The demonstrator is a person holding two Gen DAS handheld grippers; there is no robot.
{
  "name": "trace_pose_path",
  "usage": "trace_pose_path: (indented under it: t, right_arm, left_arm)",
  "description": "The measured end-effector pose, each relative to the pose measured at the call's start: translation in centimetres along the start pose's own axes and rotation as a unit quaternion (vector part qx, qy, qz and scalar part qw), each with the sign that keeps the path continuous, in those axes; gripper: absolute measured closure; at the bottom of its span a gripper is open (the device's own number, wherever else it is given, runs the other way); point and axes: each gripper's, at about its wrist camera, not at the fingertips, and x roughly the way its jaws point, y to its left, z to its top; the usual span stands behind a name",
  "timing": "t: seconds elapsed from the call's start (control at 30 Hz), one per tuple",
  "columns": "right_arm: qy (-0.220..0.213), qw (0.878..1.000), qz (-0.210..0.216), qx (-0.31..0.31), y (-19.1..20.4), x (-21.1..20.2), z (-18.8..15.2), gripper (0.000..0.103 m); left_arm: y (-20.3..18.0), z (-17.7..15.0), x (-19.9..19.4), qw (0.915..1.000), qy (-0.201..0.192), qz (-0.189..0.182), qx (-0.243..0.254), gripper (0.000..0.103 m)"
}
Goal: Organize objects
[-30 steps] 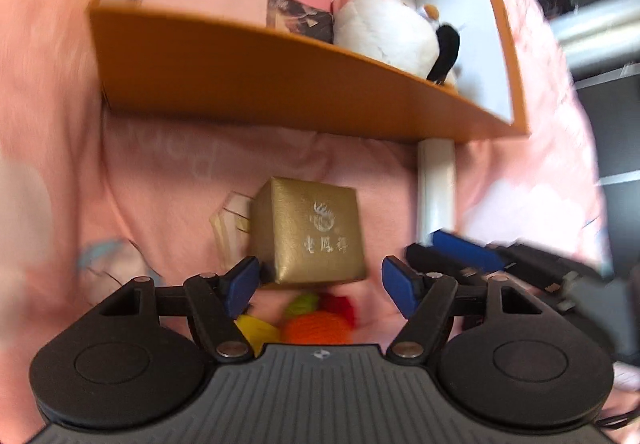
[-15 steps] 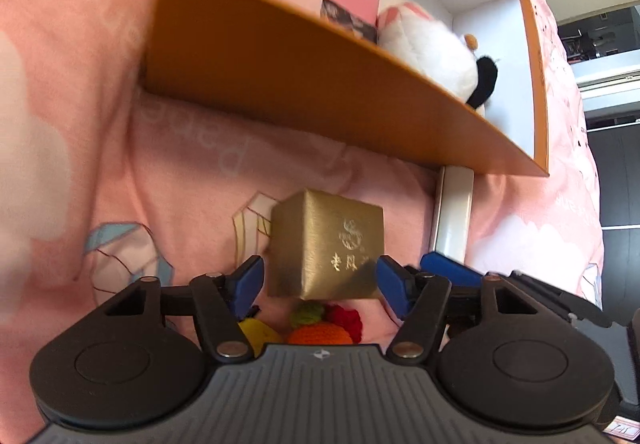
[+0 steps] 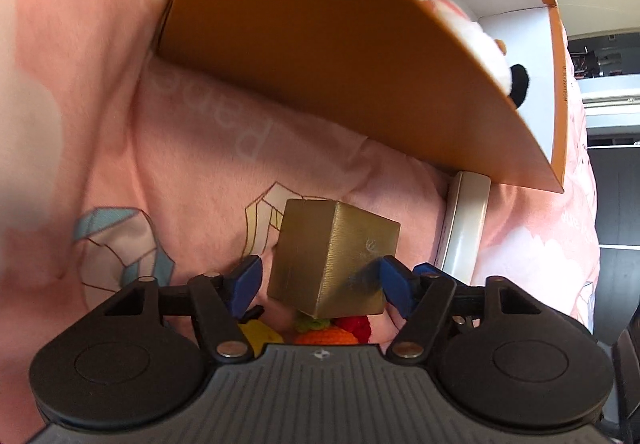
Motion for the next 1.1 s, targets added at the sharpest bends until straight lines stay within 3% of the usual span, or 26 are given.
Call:
trace_pose_path:
  t: [0.2,0.3,0.47,0.63,0.87,1.0,1.1]
  right_arm:
    - [0.002,1.000,-0.011,0.004,-0.6,0.3,-0.2,0.073]
    - [0.002,1.000,-0.018,0.005,-0.8,0.4,-0.3,0.073]
    - [-0.001,1.000,-0.023,0.009,-1.4,0.2,-0.4,0.073]
    - [-0.003,0.999,-0.035,0.008,-1.8,0.1,-0.6,0.073]
    - [-0.012,0.999,-0.030,0.013,-2.5,-0.5,-0.9,0.073]
    - [-0.037,0.997,-0.067,-0.012,-2.1,-1.7,-0.8,0.072]
    - [-0.057,0.992,-0.109,-0.013,-2.6,-2.3,-0.5,0.063]
  left_arm:
    - [0.2,0.0,0.8,0.9999,0.002,-0.013,-0.005,0.021]
    - [0.1,0.0,1.0,0.9996,0.004,-0.027,-0.001,0.031]
    - [-1.0,-0.6,0.2,0.9996,-0.005,-0.014,0.025,0.037]
    - [-3.7,-1.4,-0.7,0.9957,-0.024,0.020,0.087,0.044]
    - [-6.0,-2.4,-1.2,0.9870,-0.046,0.064,0.140,0.045]
    - [-7.4,-3.0,-2.0,0.9764,-0.078,0.103,0.173,0.045]
    - [-7.8,-3.1,-2.1,0.9682,-0.090,0.132,0.193,0.045]
